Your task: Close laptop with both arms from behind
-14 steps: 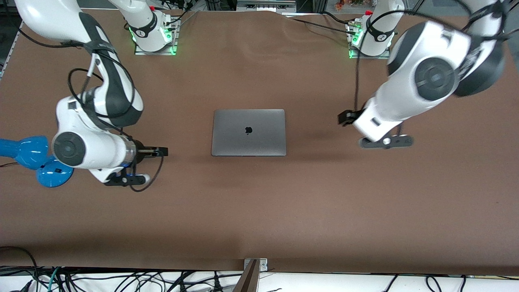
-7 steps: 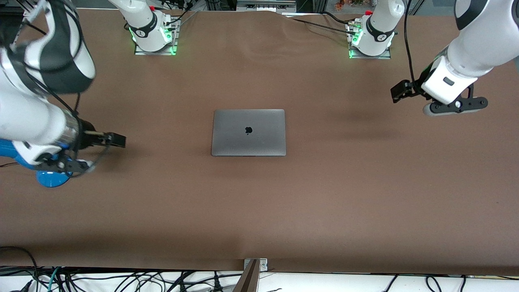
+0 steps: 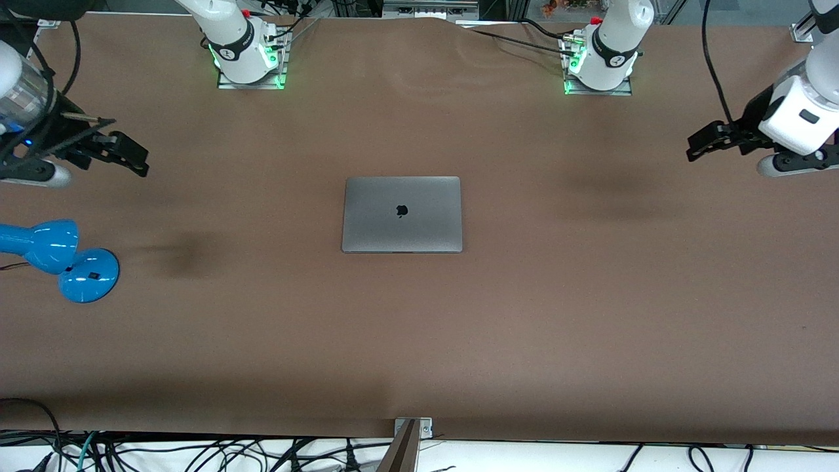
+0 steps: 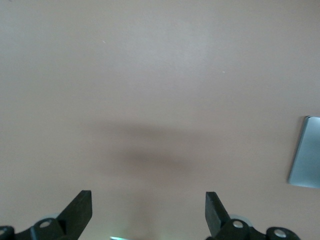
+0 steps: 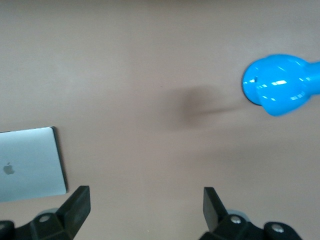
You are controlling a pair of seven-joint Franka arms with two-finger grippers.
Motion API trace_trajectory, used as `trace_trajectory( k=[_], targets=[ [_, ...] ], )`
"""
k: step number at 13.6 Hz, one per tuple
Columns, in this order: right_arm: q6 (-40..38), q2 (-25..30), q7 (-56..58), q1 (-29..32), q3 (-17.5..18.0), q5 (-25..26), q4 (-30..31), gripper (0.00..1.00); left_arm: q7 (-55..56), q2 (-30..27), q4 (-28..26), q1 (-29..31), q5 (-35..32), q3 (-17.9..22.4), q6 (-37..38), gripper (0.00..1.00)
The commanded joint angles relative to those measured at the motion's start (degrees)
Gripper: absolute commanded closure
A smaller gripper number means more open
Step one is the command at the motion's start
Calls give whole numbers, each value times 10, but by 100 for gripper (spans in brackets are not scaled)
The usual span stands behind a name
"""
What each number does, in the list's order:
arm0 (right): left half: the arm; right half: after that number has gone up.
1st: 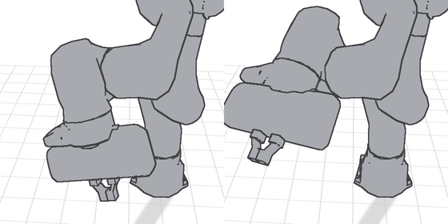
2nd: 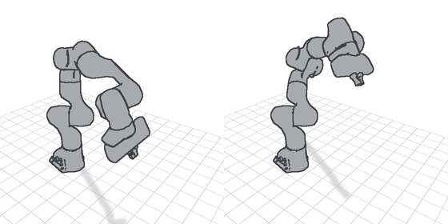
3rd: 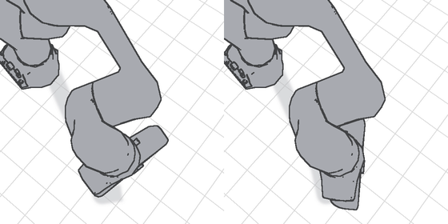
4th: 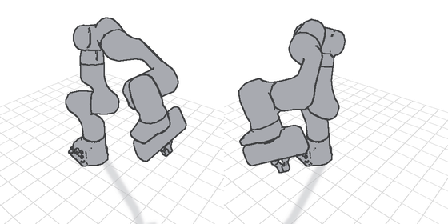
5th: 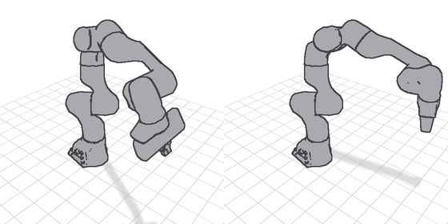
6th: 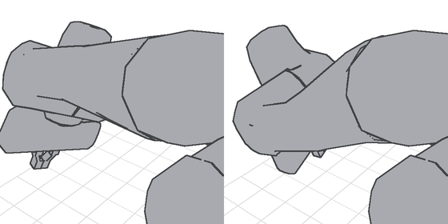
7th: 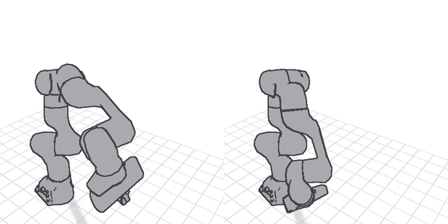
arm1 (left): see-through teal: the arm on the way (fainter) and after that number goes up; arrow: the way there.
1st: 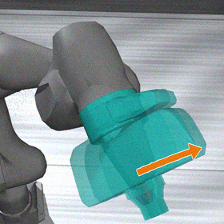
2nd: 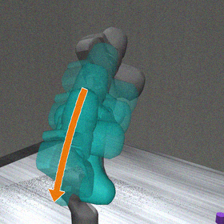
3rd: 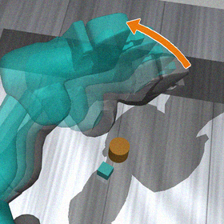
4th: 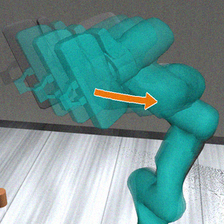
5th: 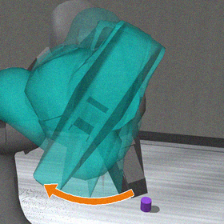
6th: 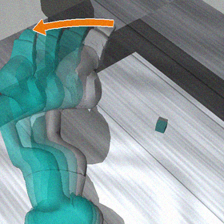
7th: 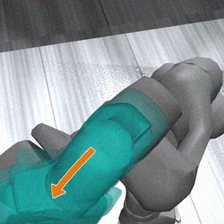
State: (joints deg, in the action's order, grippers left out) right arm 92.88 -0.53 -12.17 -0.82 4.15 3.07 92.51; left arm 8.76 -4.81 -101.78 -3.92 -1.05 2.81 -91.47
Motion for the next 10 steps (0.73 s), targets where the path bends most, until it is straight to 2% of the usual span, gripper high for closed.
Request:
trace_trajectory(
  k=[1, 2, 4, 6, 8, 10],
  targets=[
    [55, 39, 24, 9, -6, -2, 75, 0, -65, 2, 10, -2, -16, -3, -2, 0],
    [82, 53, 30, 12, -7, -2, 100, 0, -75, 2, 10, -2, -14, -3, -2, 0],
    [87, 58, 32, 14, -9, -2, 108, 0, -74, -4, 9, -2, -13, -4, 0, 0],
    [85, 55, 58, 16, -33, -4, 104, 0, -67, -5, 9, -1, 34, 0, -1, 0],
    [85, 51, 78, 14, -46, -45, 100, 0, -62, -6, 9, -1, 58, 11, -3, 0],
    [84, 47, 72, 11, -47, -49, 96, 0, -61, -6, 14, -6, 55, 11, -3, 0]
  ],
)
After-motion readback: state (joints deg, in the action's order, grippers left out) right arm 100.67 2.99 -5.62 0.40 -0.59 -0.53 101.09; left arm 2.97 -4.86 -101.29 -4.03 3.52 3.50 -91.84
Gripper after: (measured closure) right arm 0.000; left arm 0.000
